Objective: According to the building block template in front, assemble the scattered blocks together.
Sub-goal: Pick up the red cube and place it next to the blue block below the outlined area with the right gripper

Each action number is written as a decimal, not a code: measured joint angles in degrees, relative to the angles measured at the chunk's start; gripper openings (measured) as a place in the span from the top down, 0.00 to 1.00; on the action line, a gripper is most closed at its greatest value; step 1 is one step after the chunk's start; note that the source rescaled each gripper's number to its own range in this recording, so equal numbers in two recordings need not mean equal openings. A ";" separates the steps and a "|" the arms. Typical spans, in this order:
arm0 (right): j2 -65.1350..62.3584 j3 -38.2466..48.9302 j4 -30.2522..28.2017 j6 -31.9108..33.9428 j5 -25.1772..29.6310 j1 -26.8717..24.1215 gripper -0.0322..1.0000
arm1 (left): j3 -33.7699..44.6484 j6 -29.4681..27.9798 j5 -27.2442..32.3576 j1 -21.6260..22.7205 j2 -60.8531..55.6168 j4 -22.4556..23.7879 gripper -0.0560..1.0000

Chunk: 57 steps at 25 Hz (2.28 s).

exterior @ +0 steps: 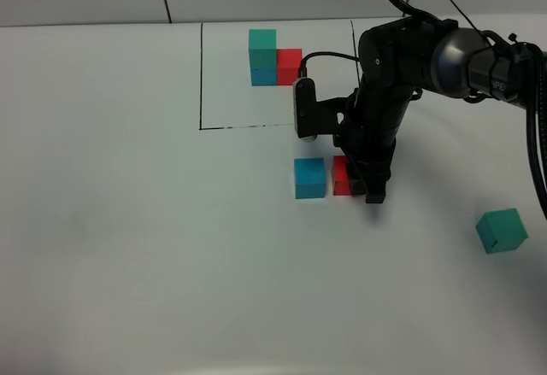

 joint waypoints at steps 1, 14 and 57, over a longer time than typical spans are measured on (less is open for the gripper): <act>0.00 0.00 0.00 0.00 -0.06 0.24 0.95 | 0.00 0.00 0.00 0.00 0.00 0.00 0.22; 0.37 -0.09 0.55 0.05 -0.32 0.90 0.95 | 0.00 0.00 0.00 0.00 0.00 0.00 0.22; -1.99 0.35 -0.38 1.33 -0.94 1.71 0.51 | 0.00 0.00 0.00 0.00 0.00 0.00 0.22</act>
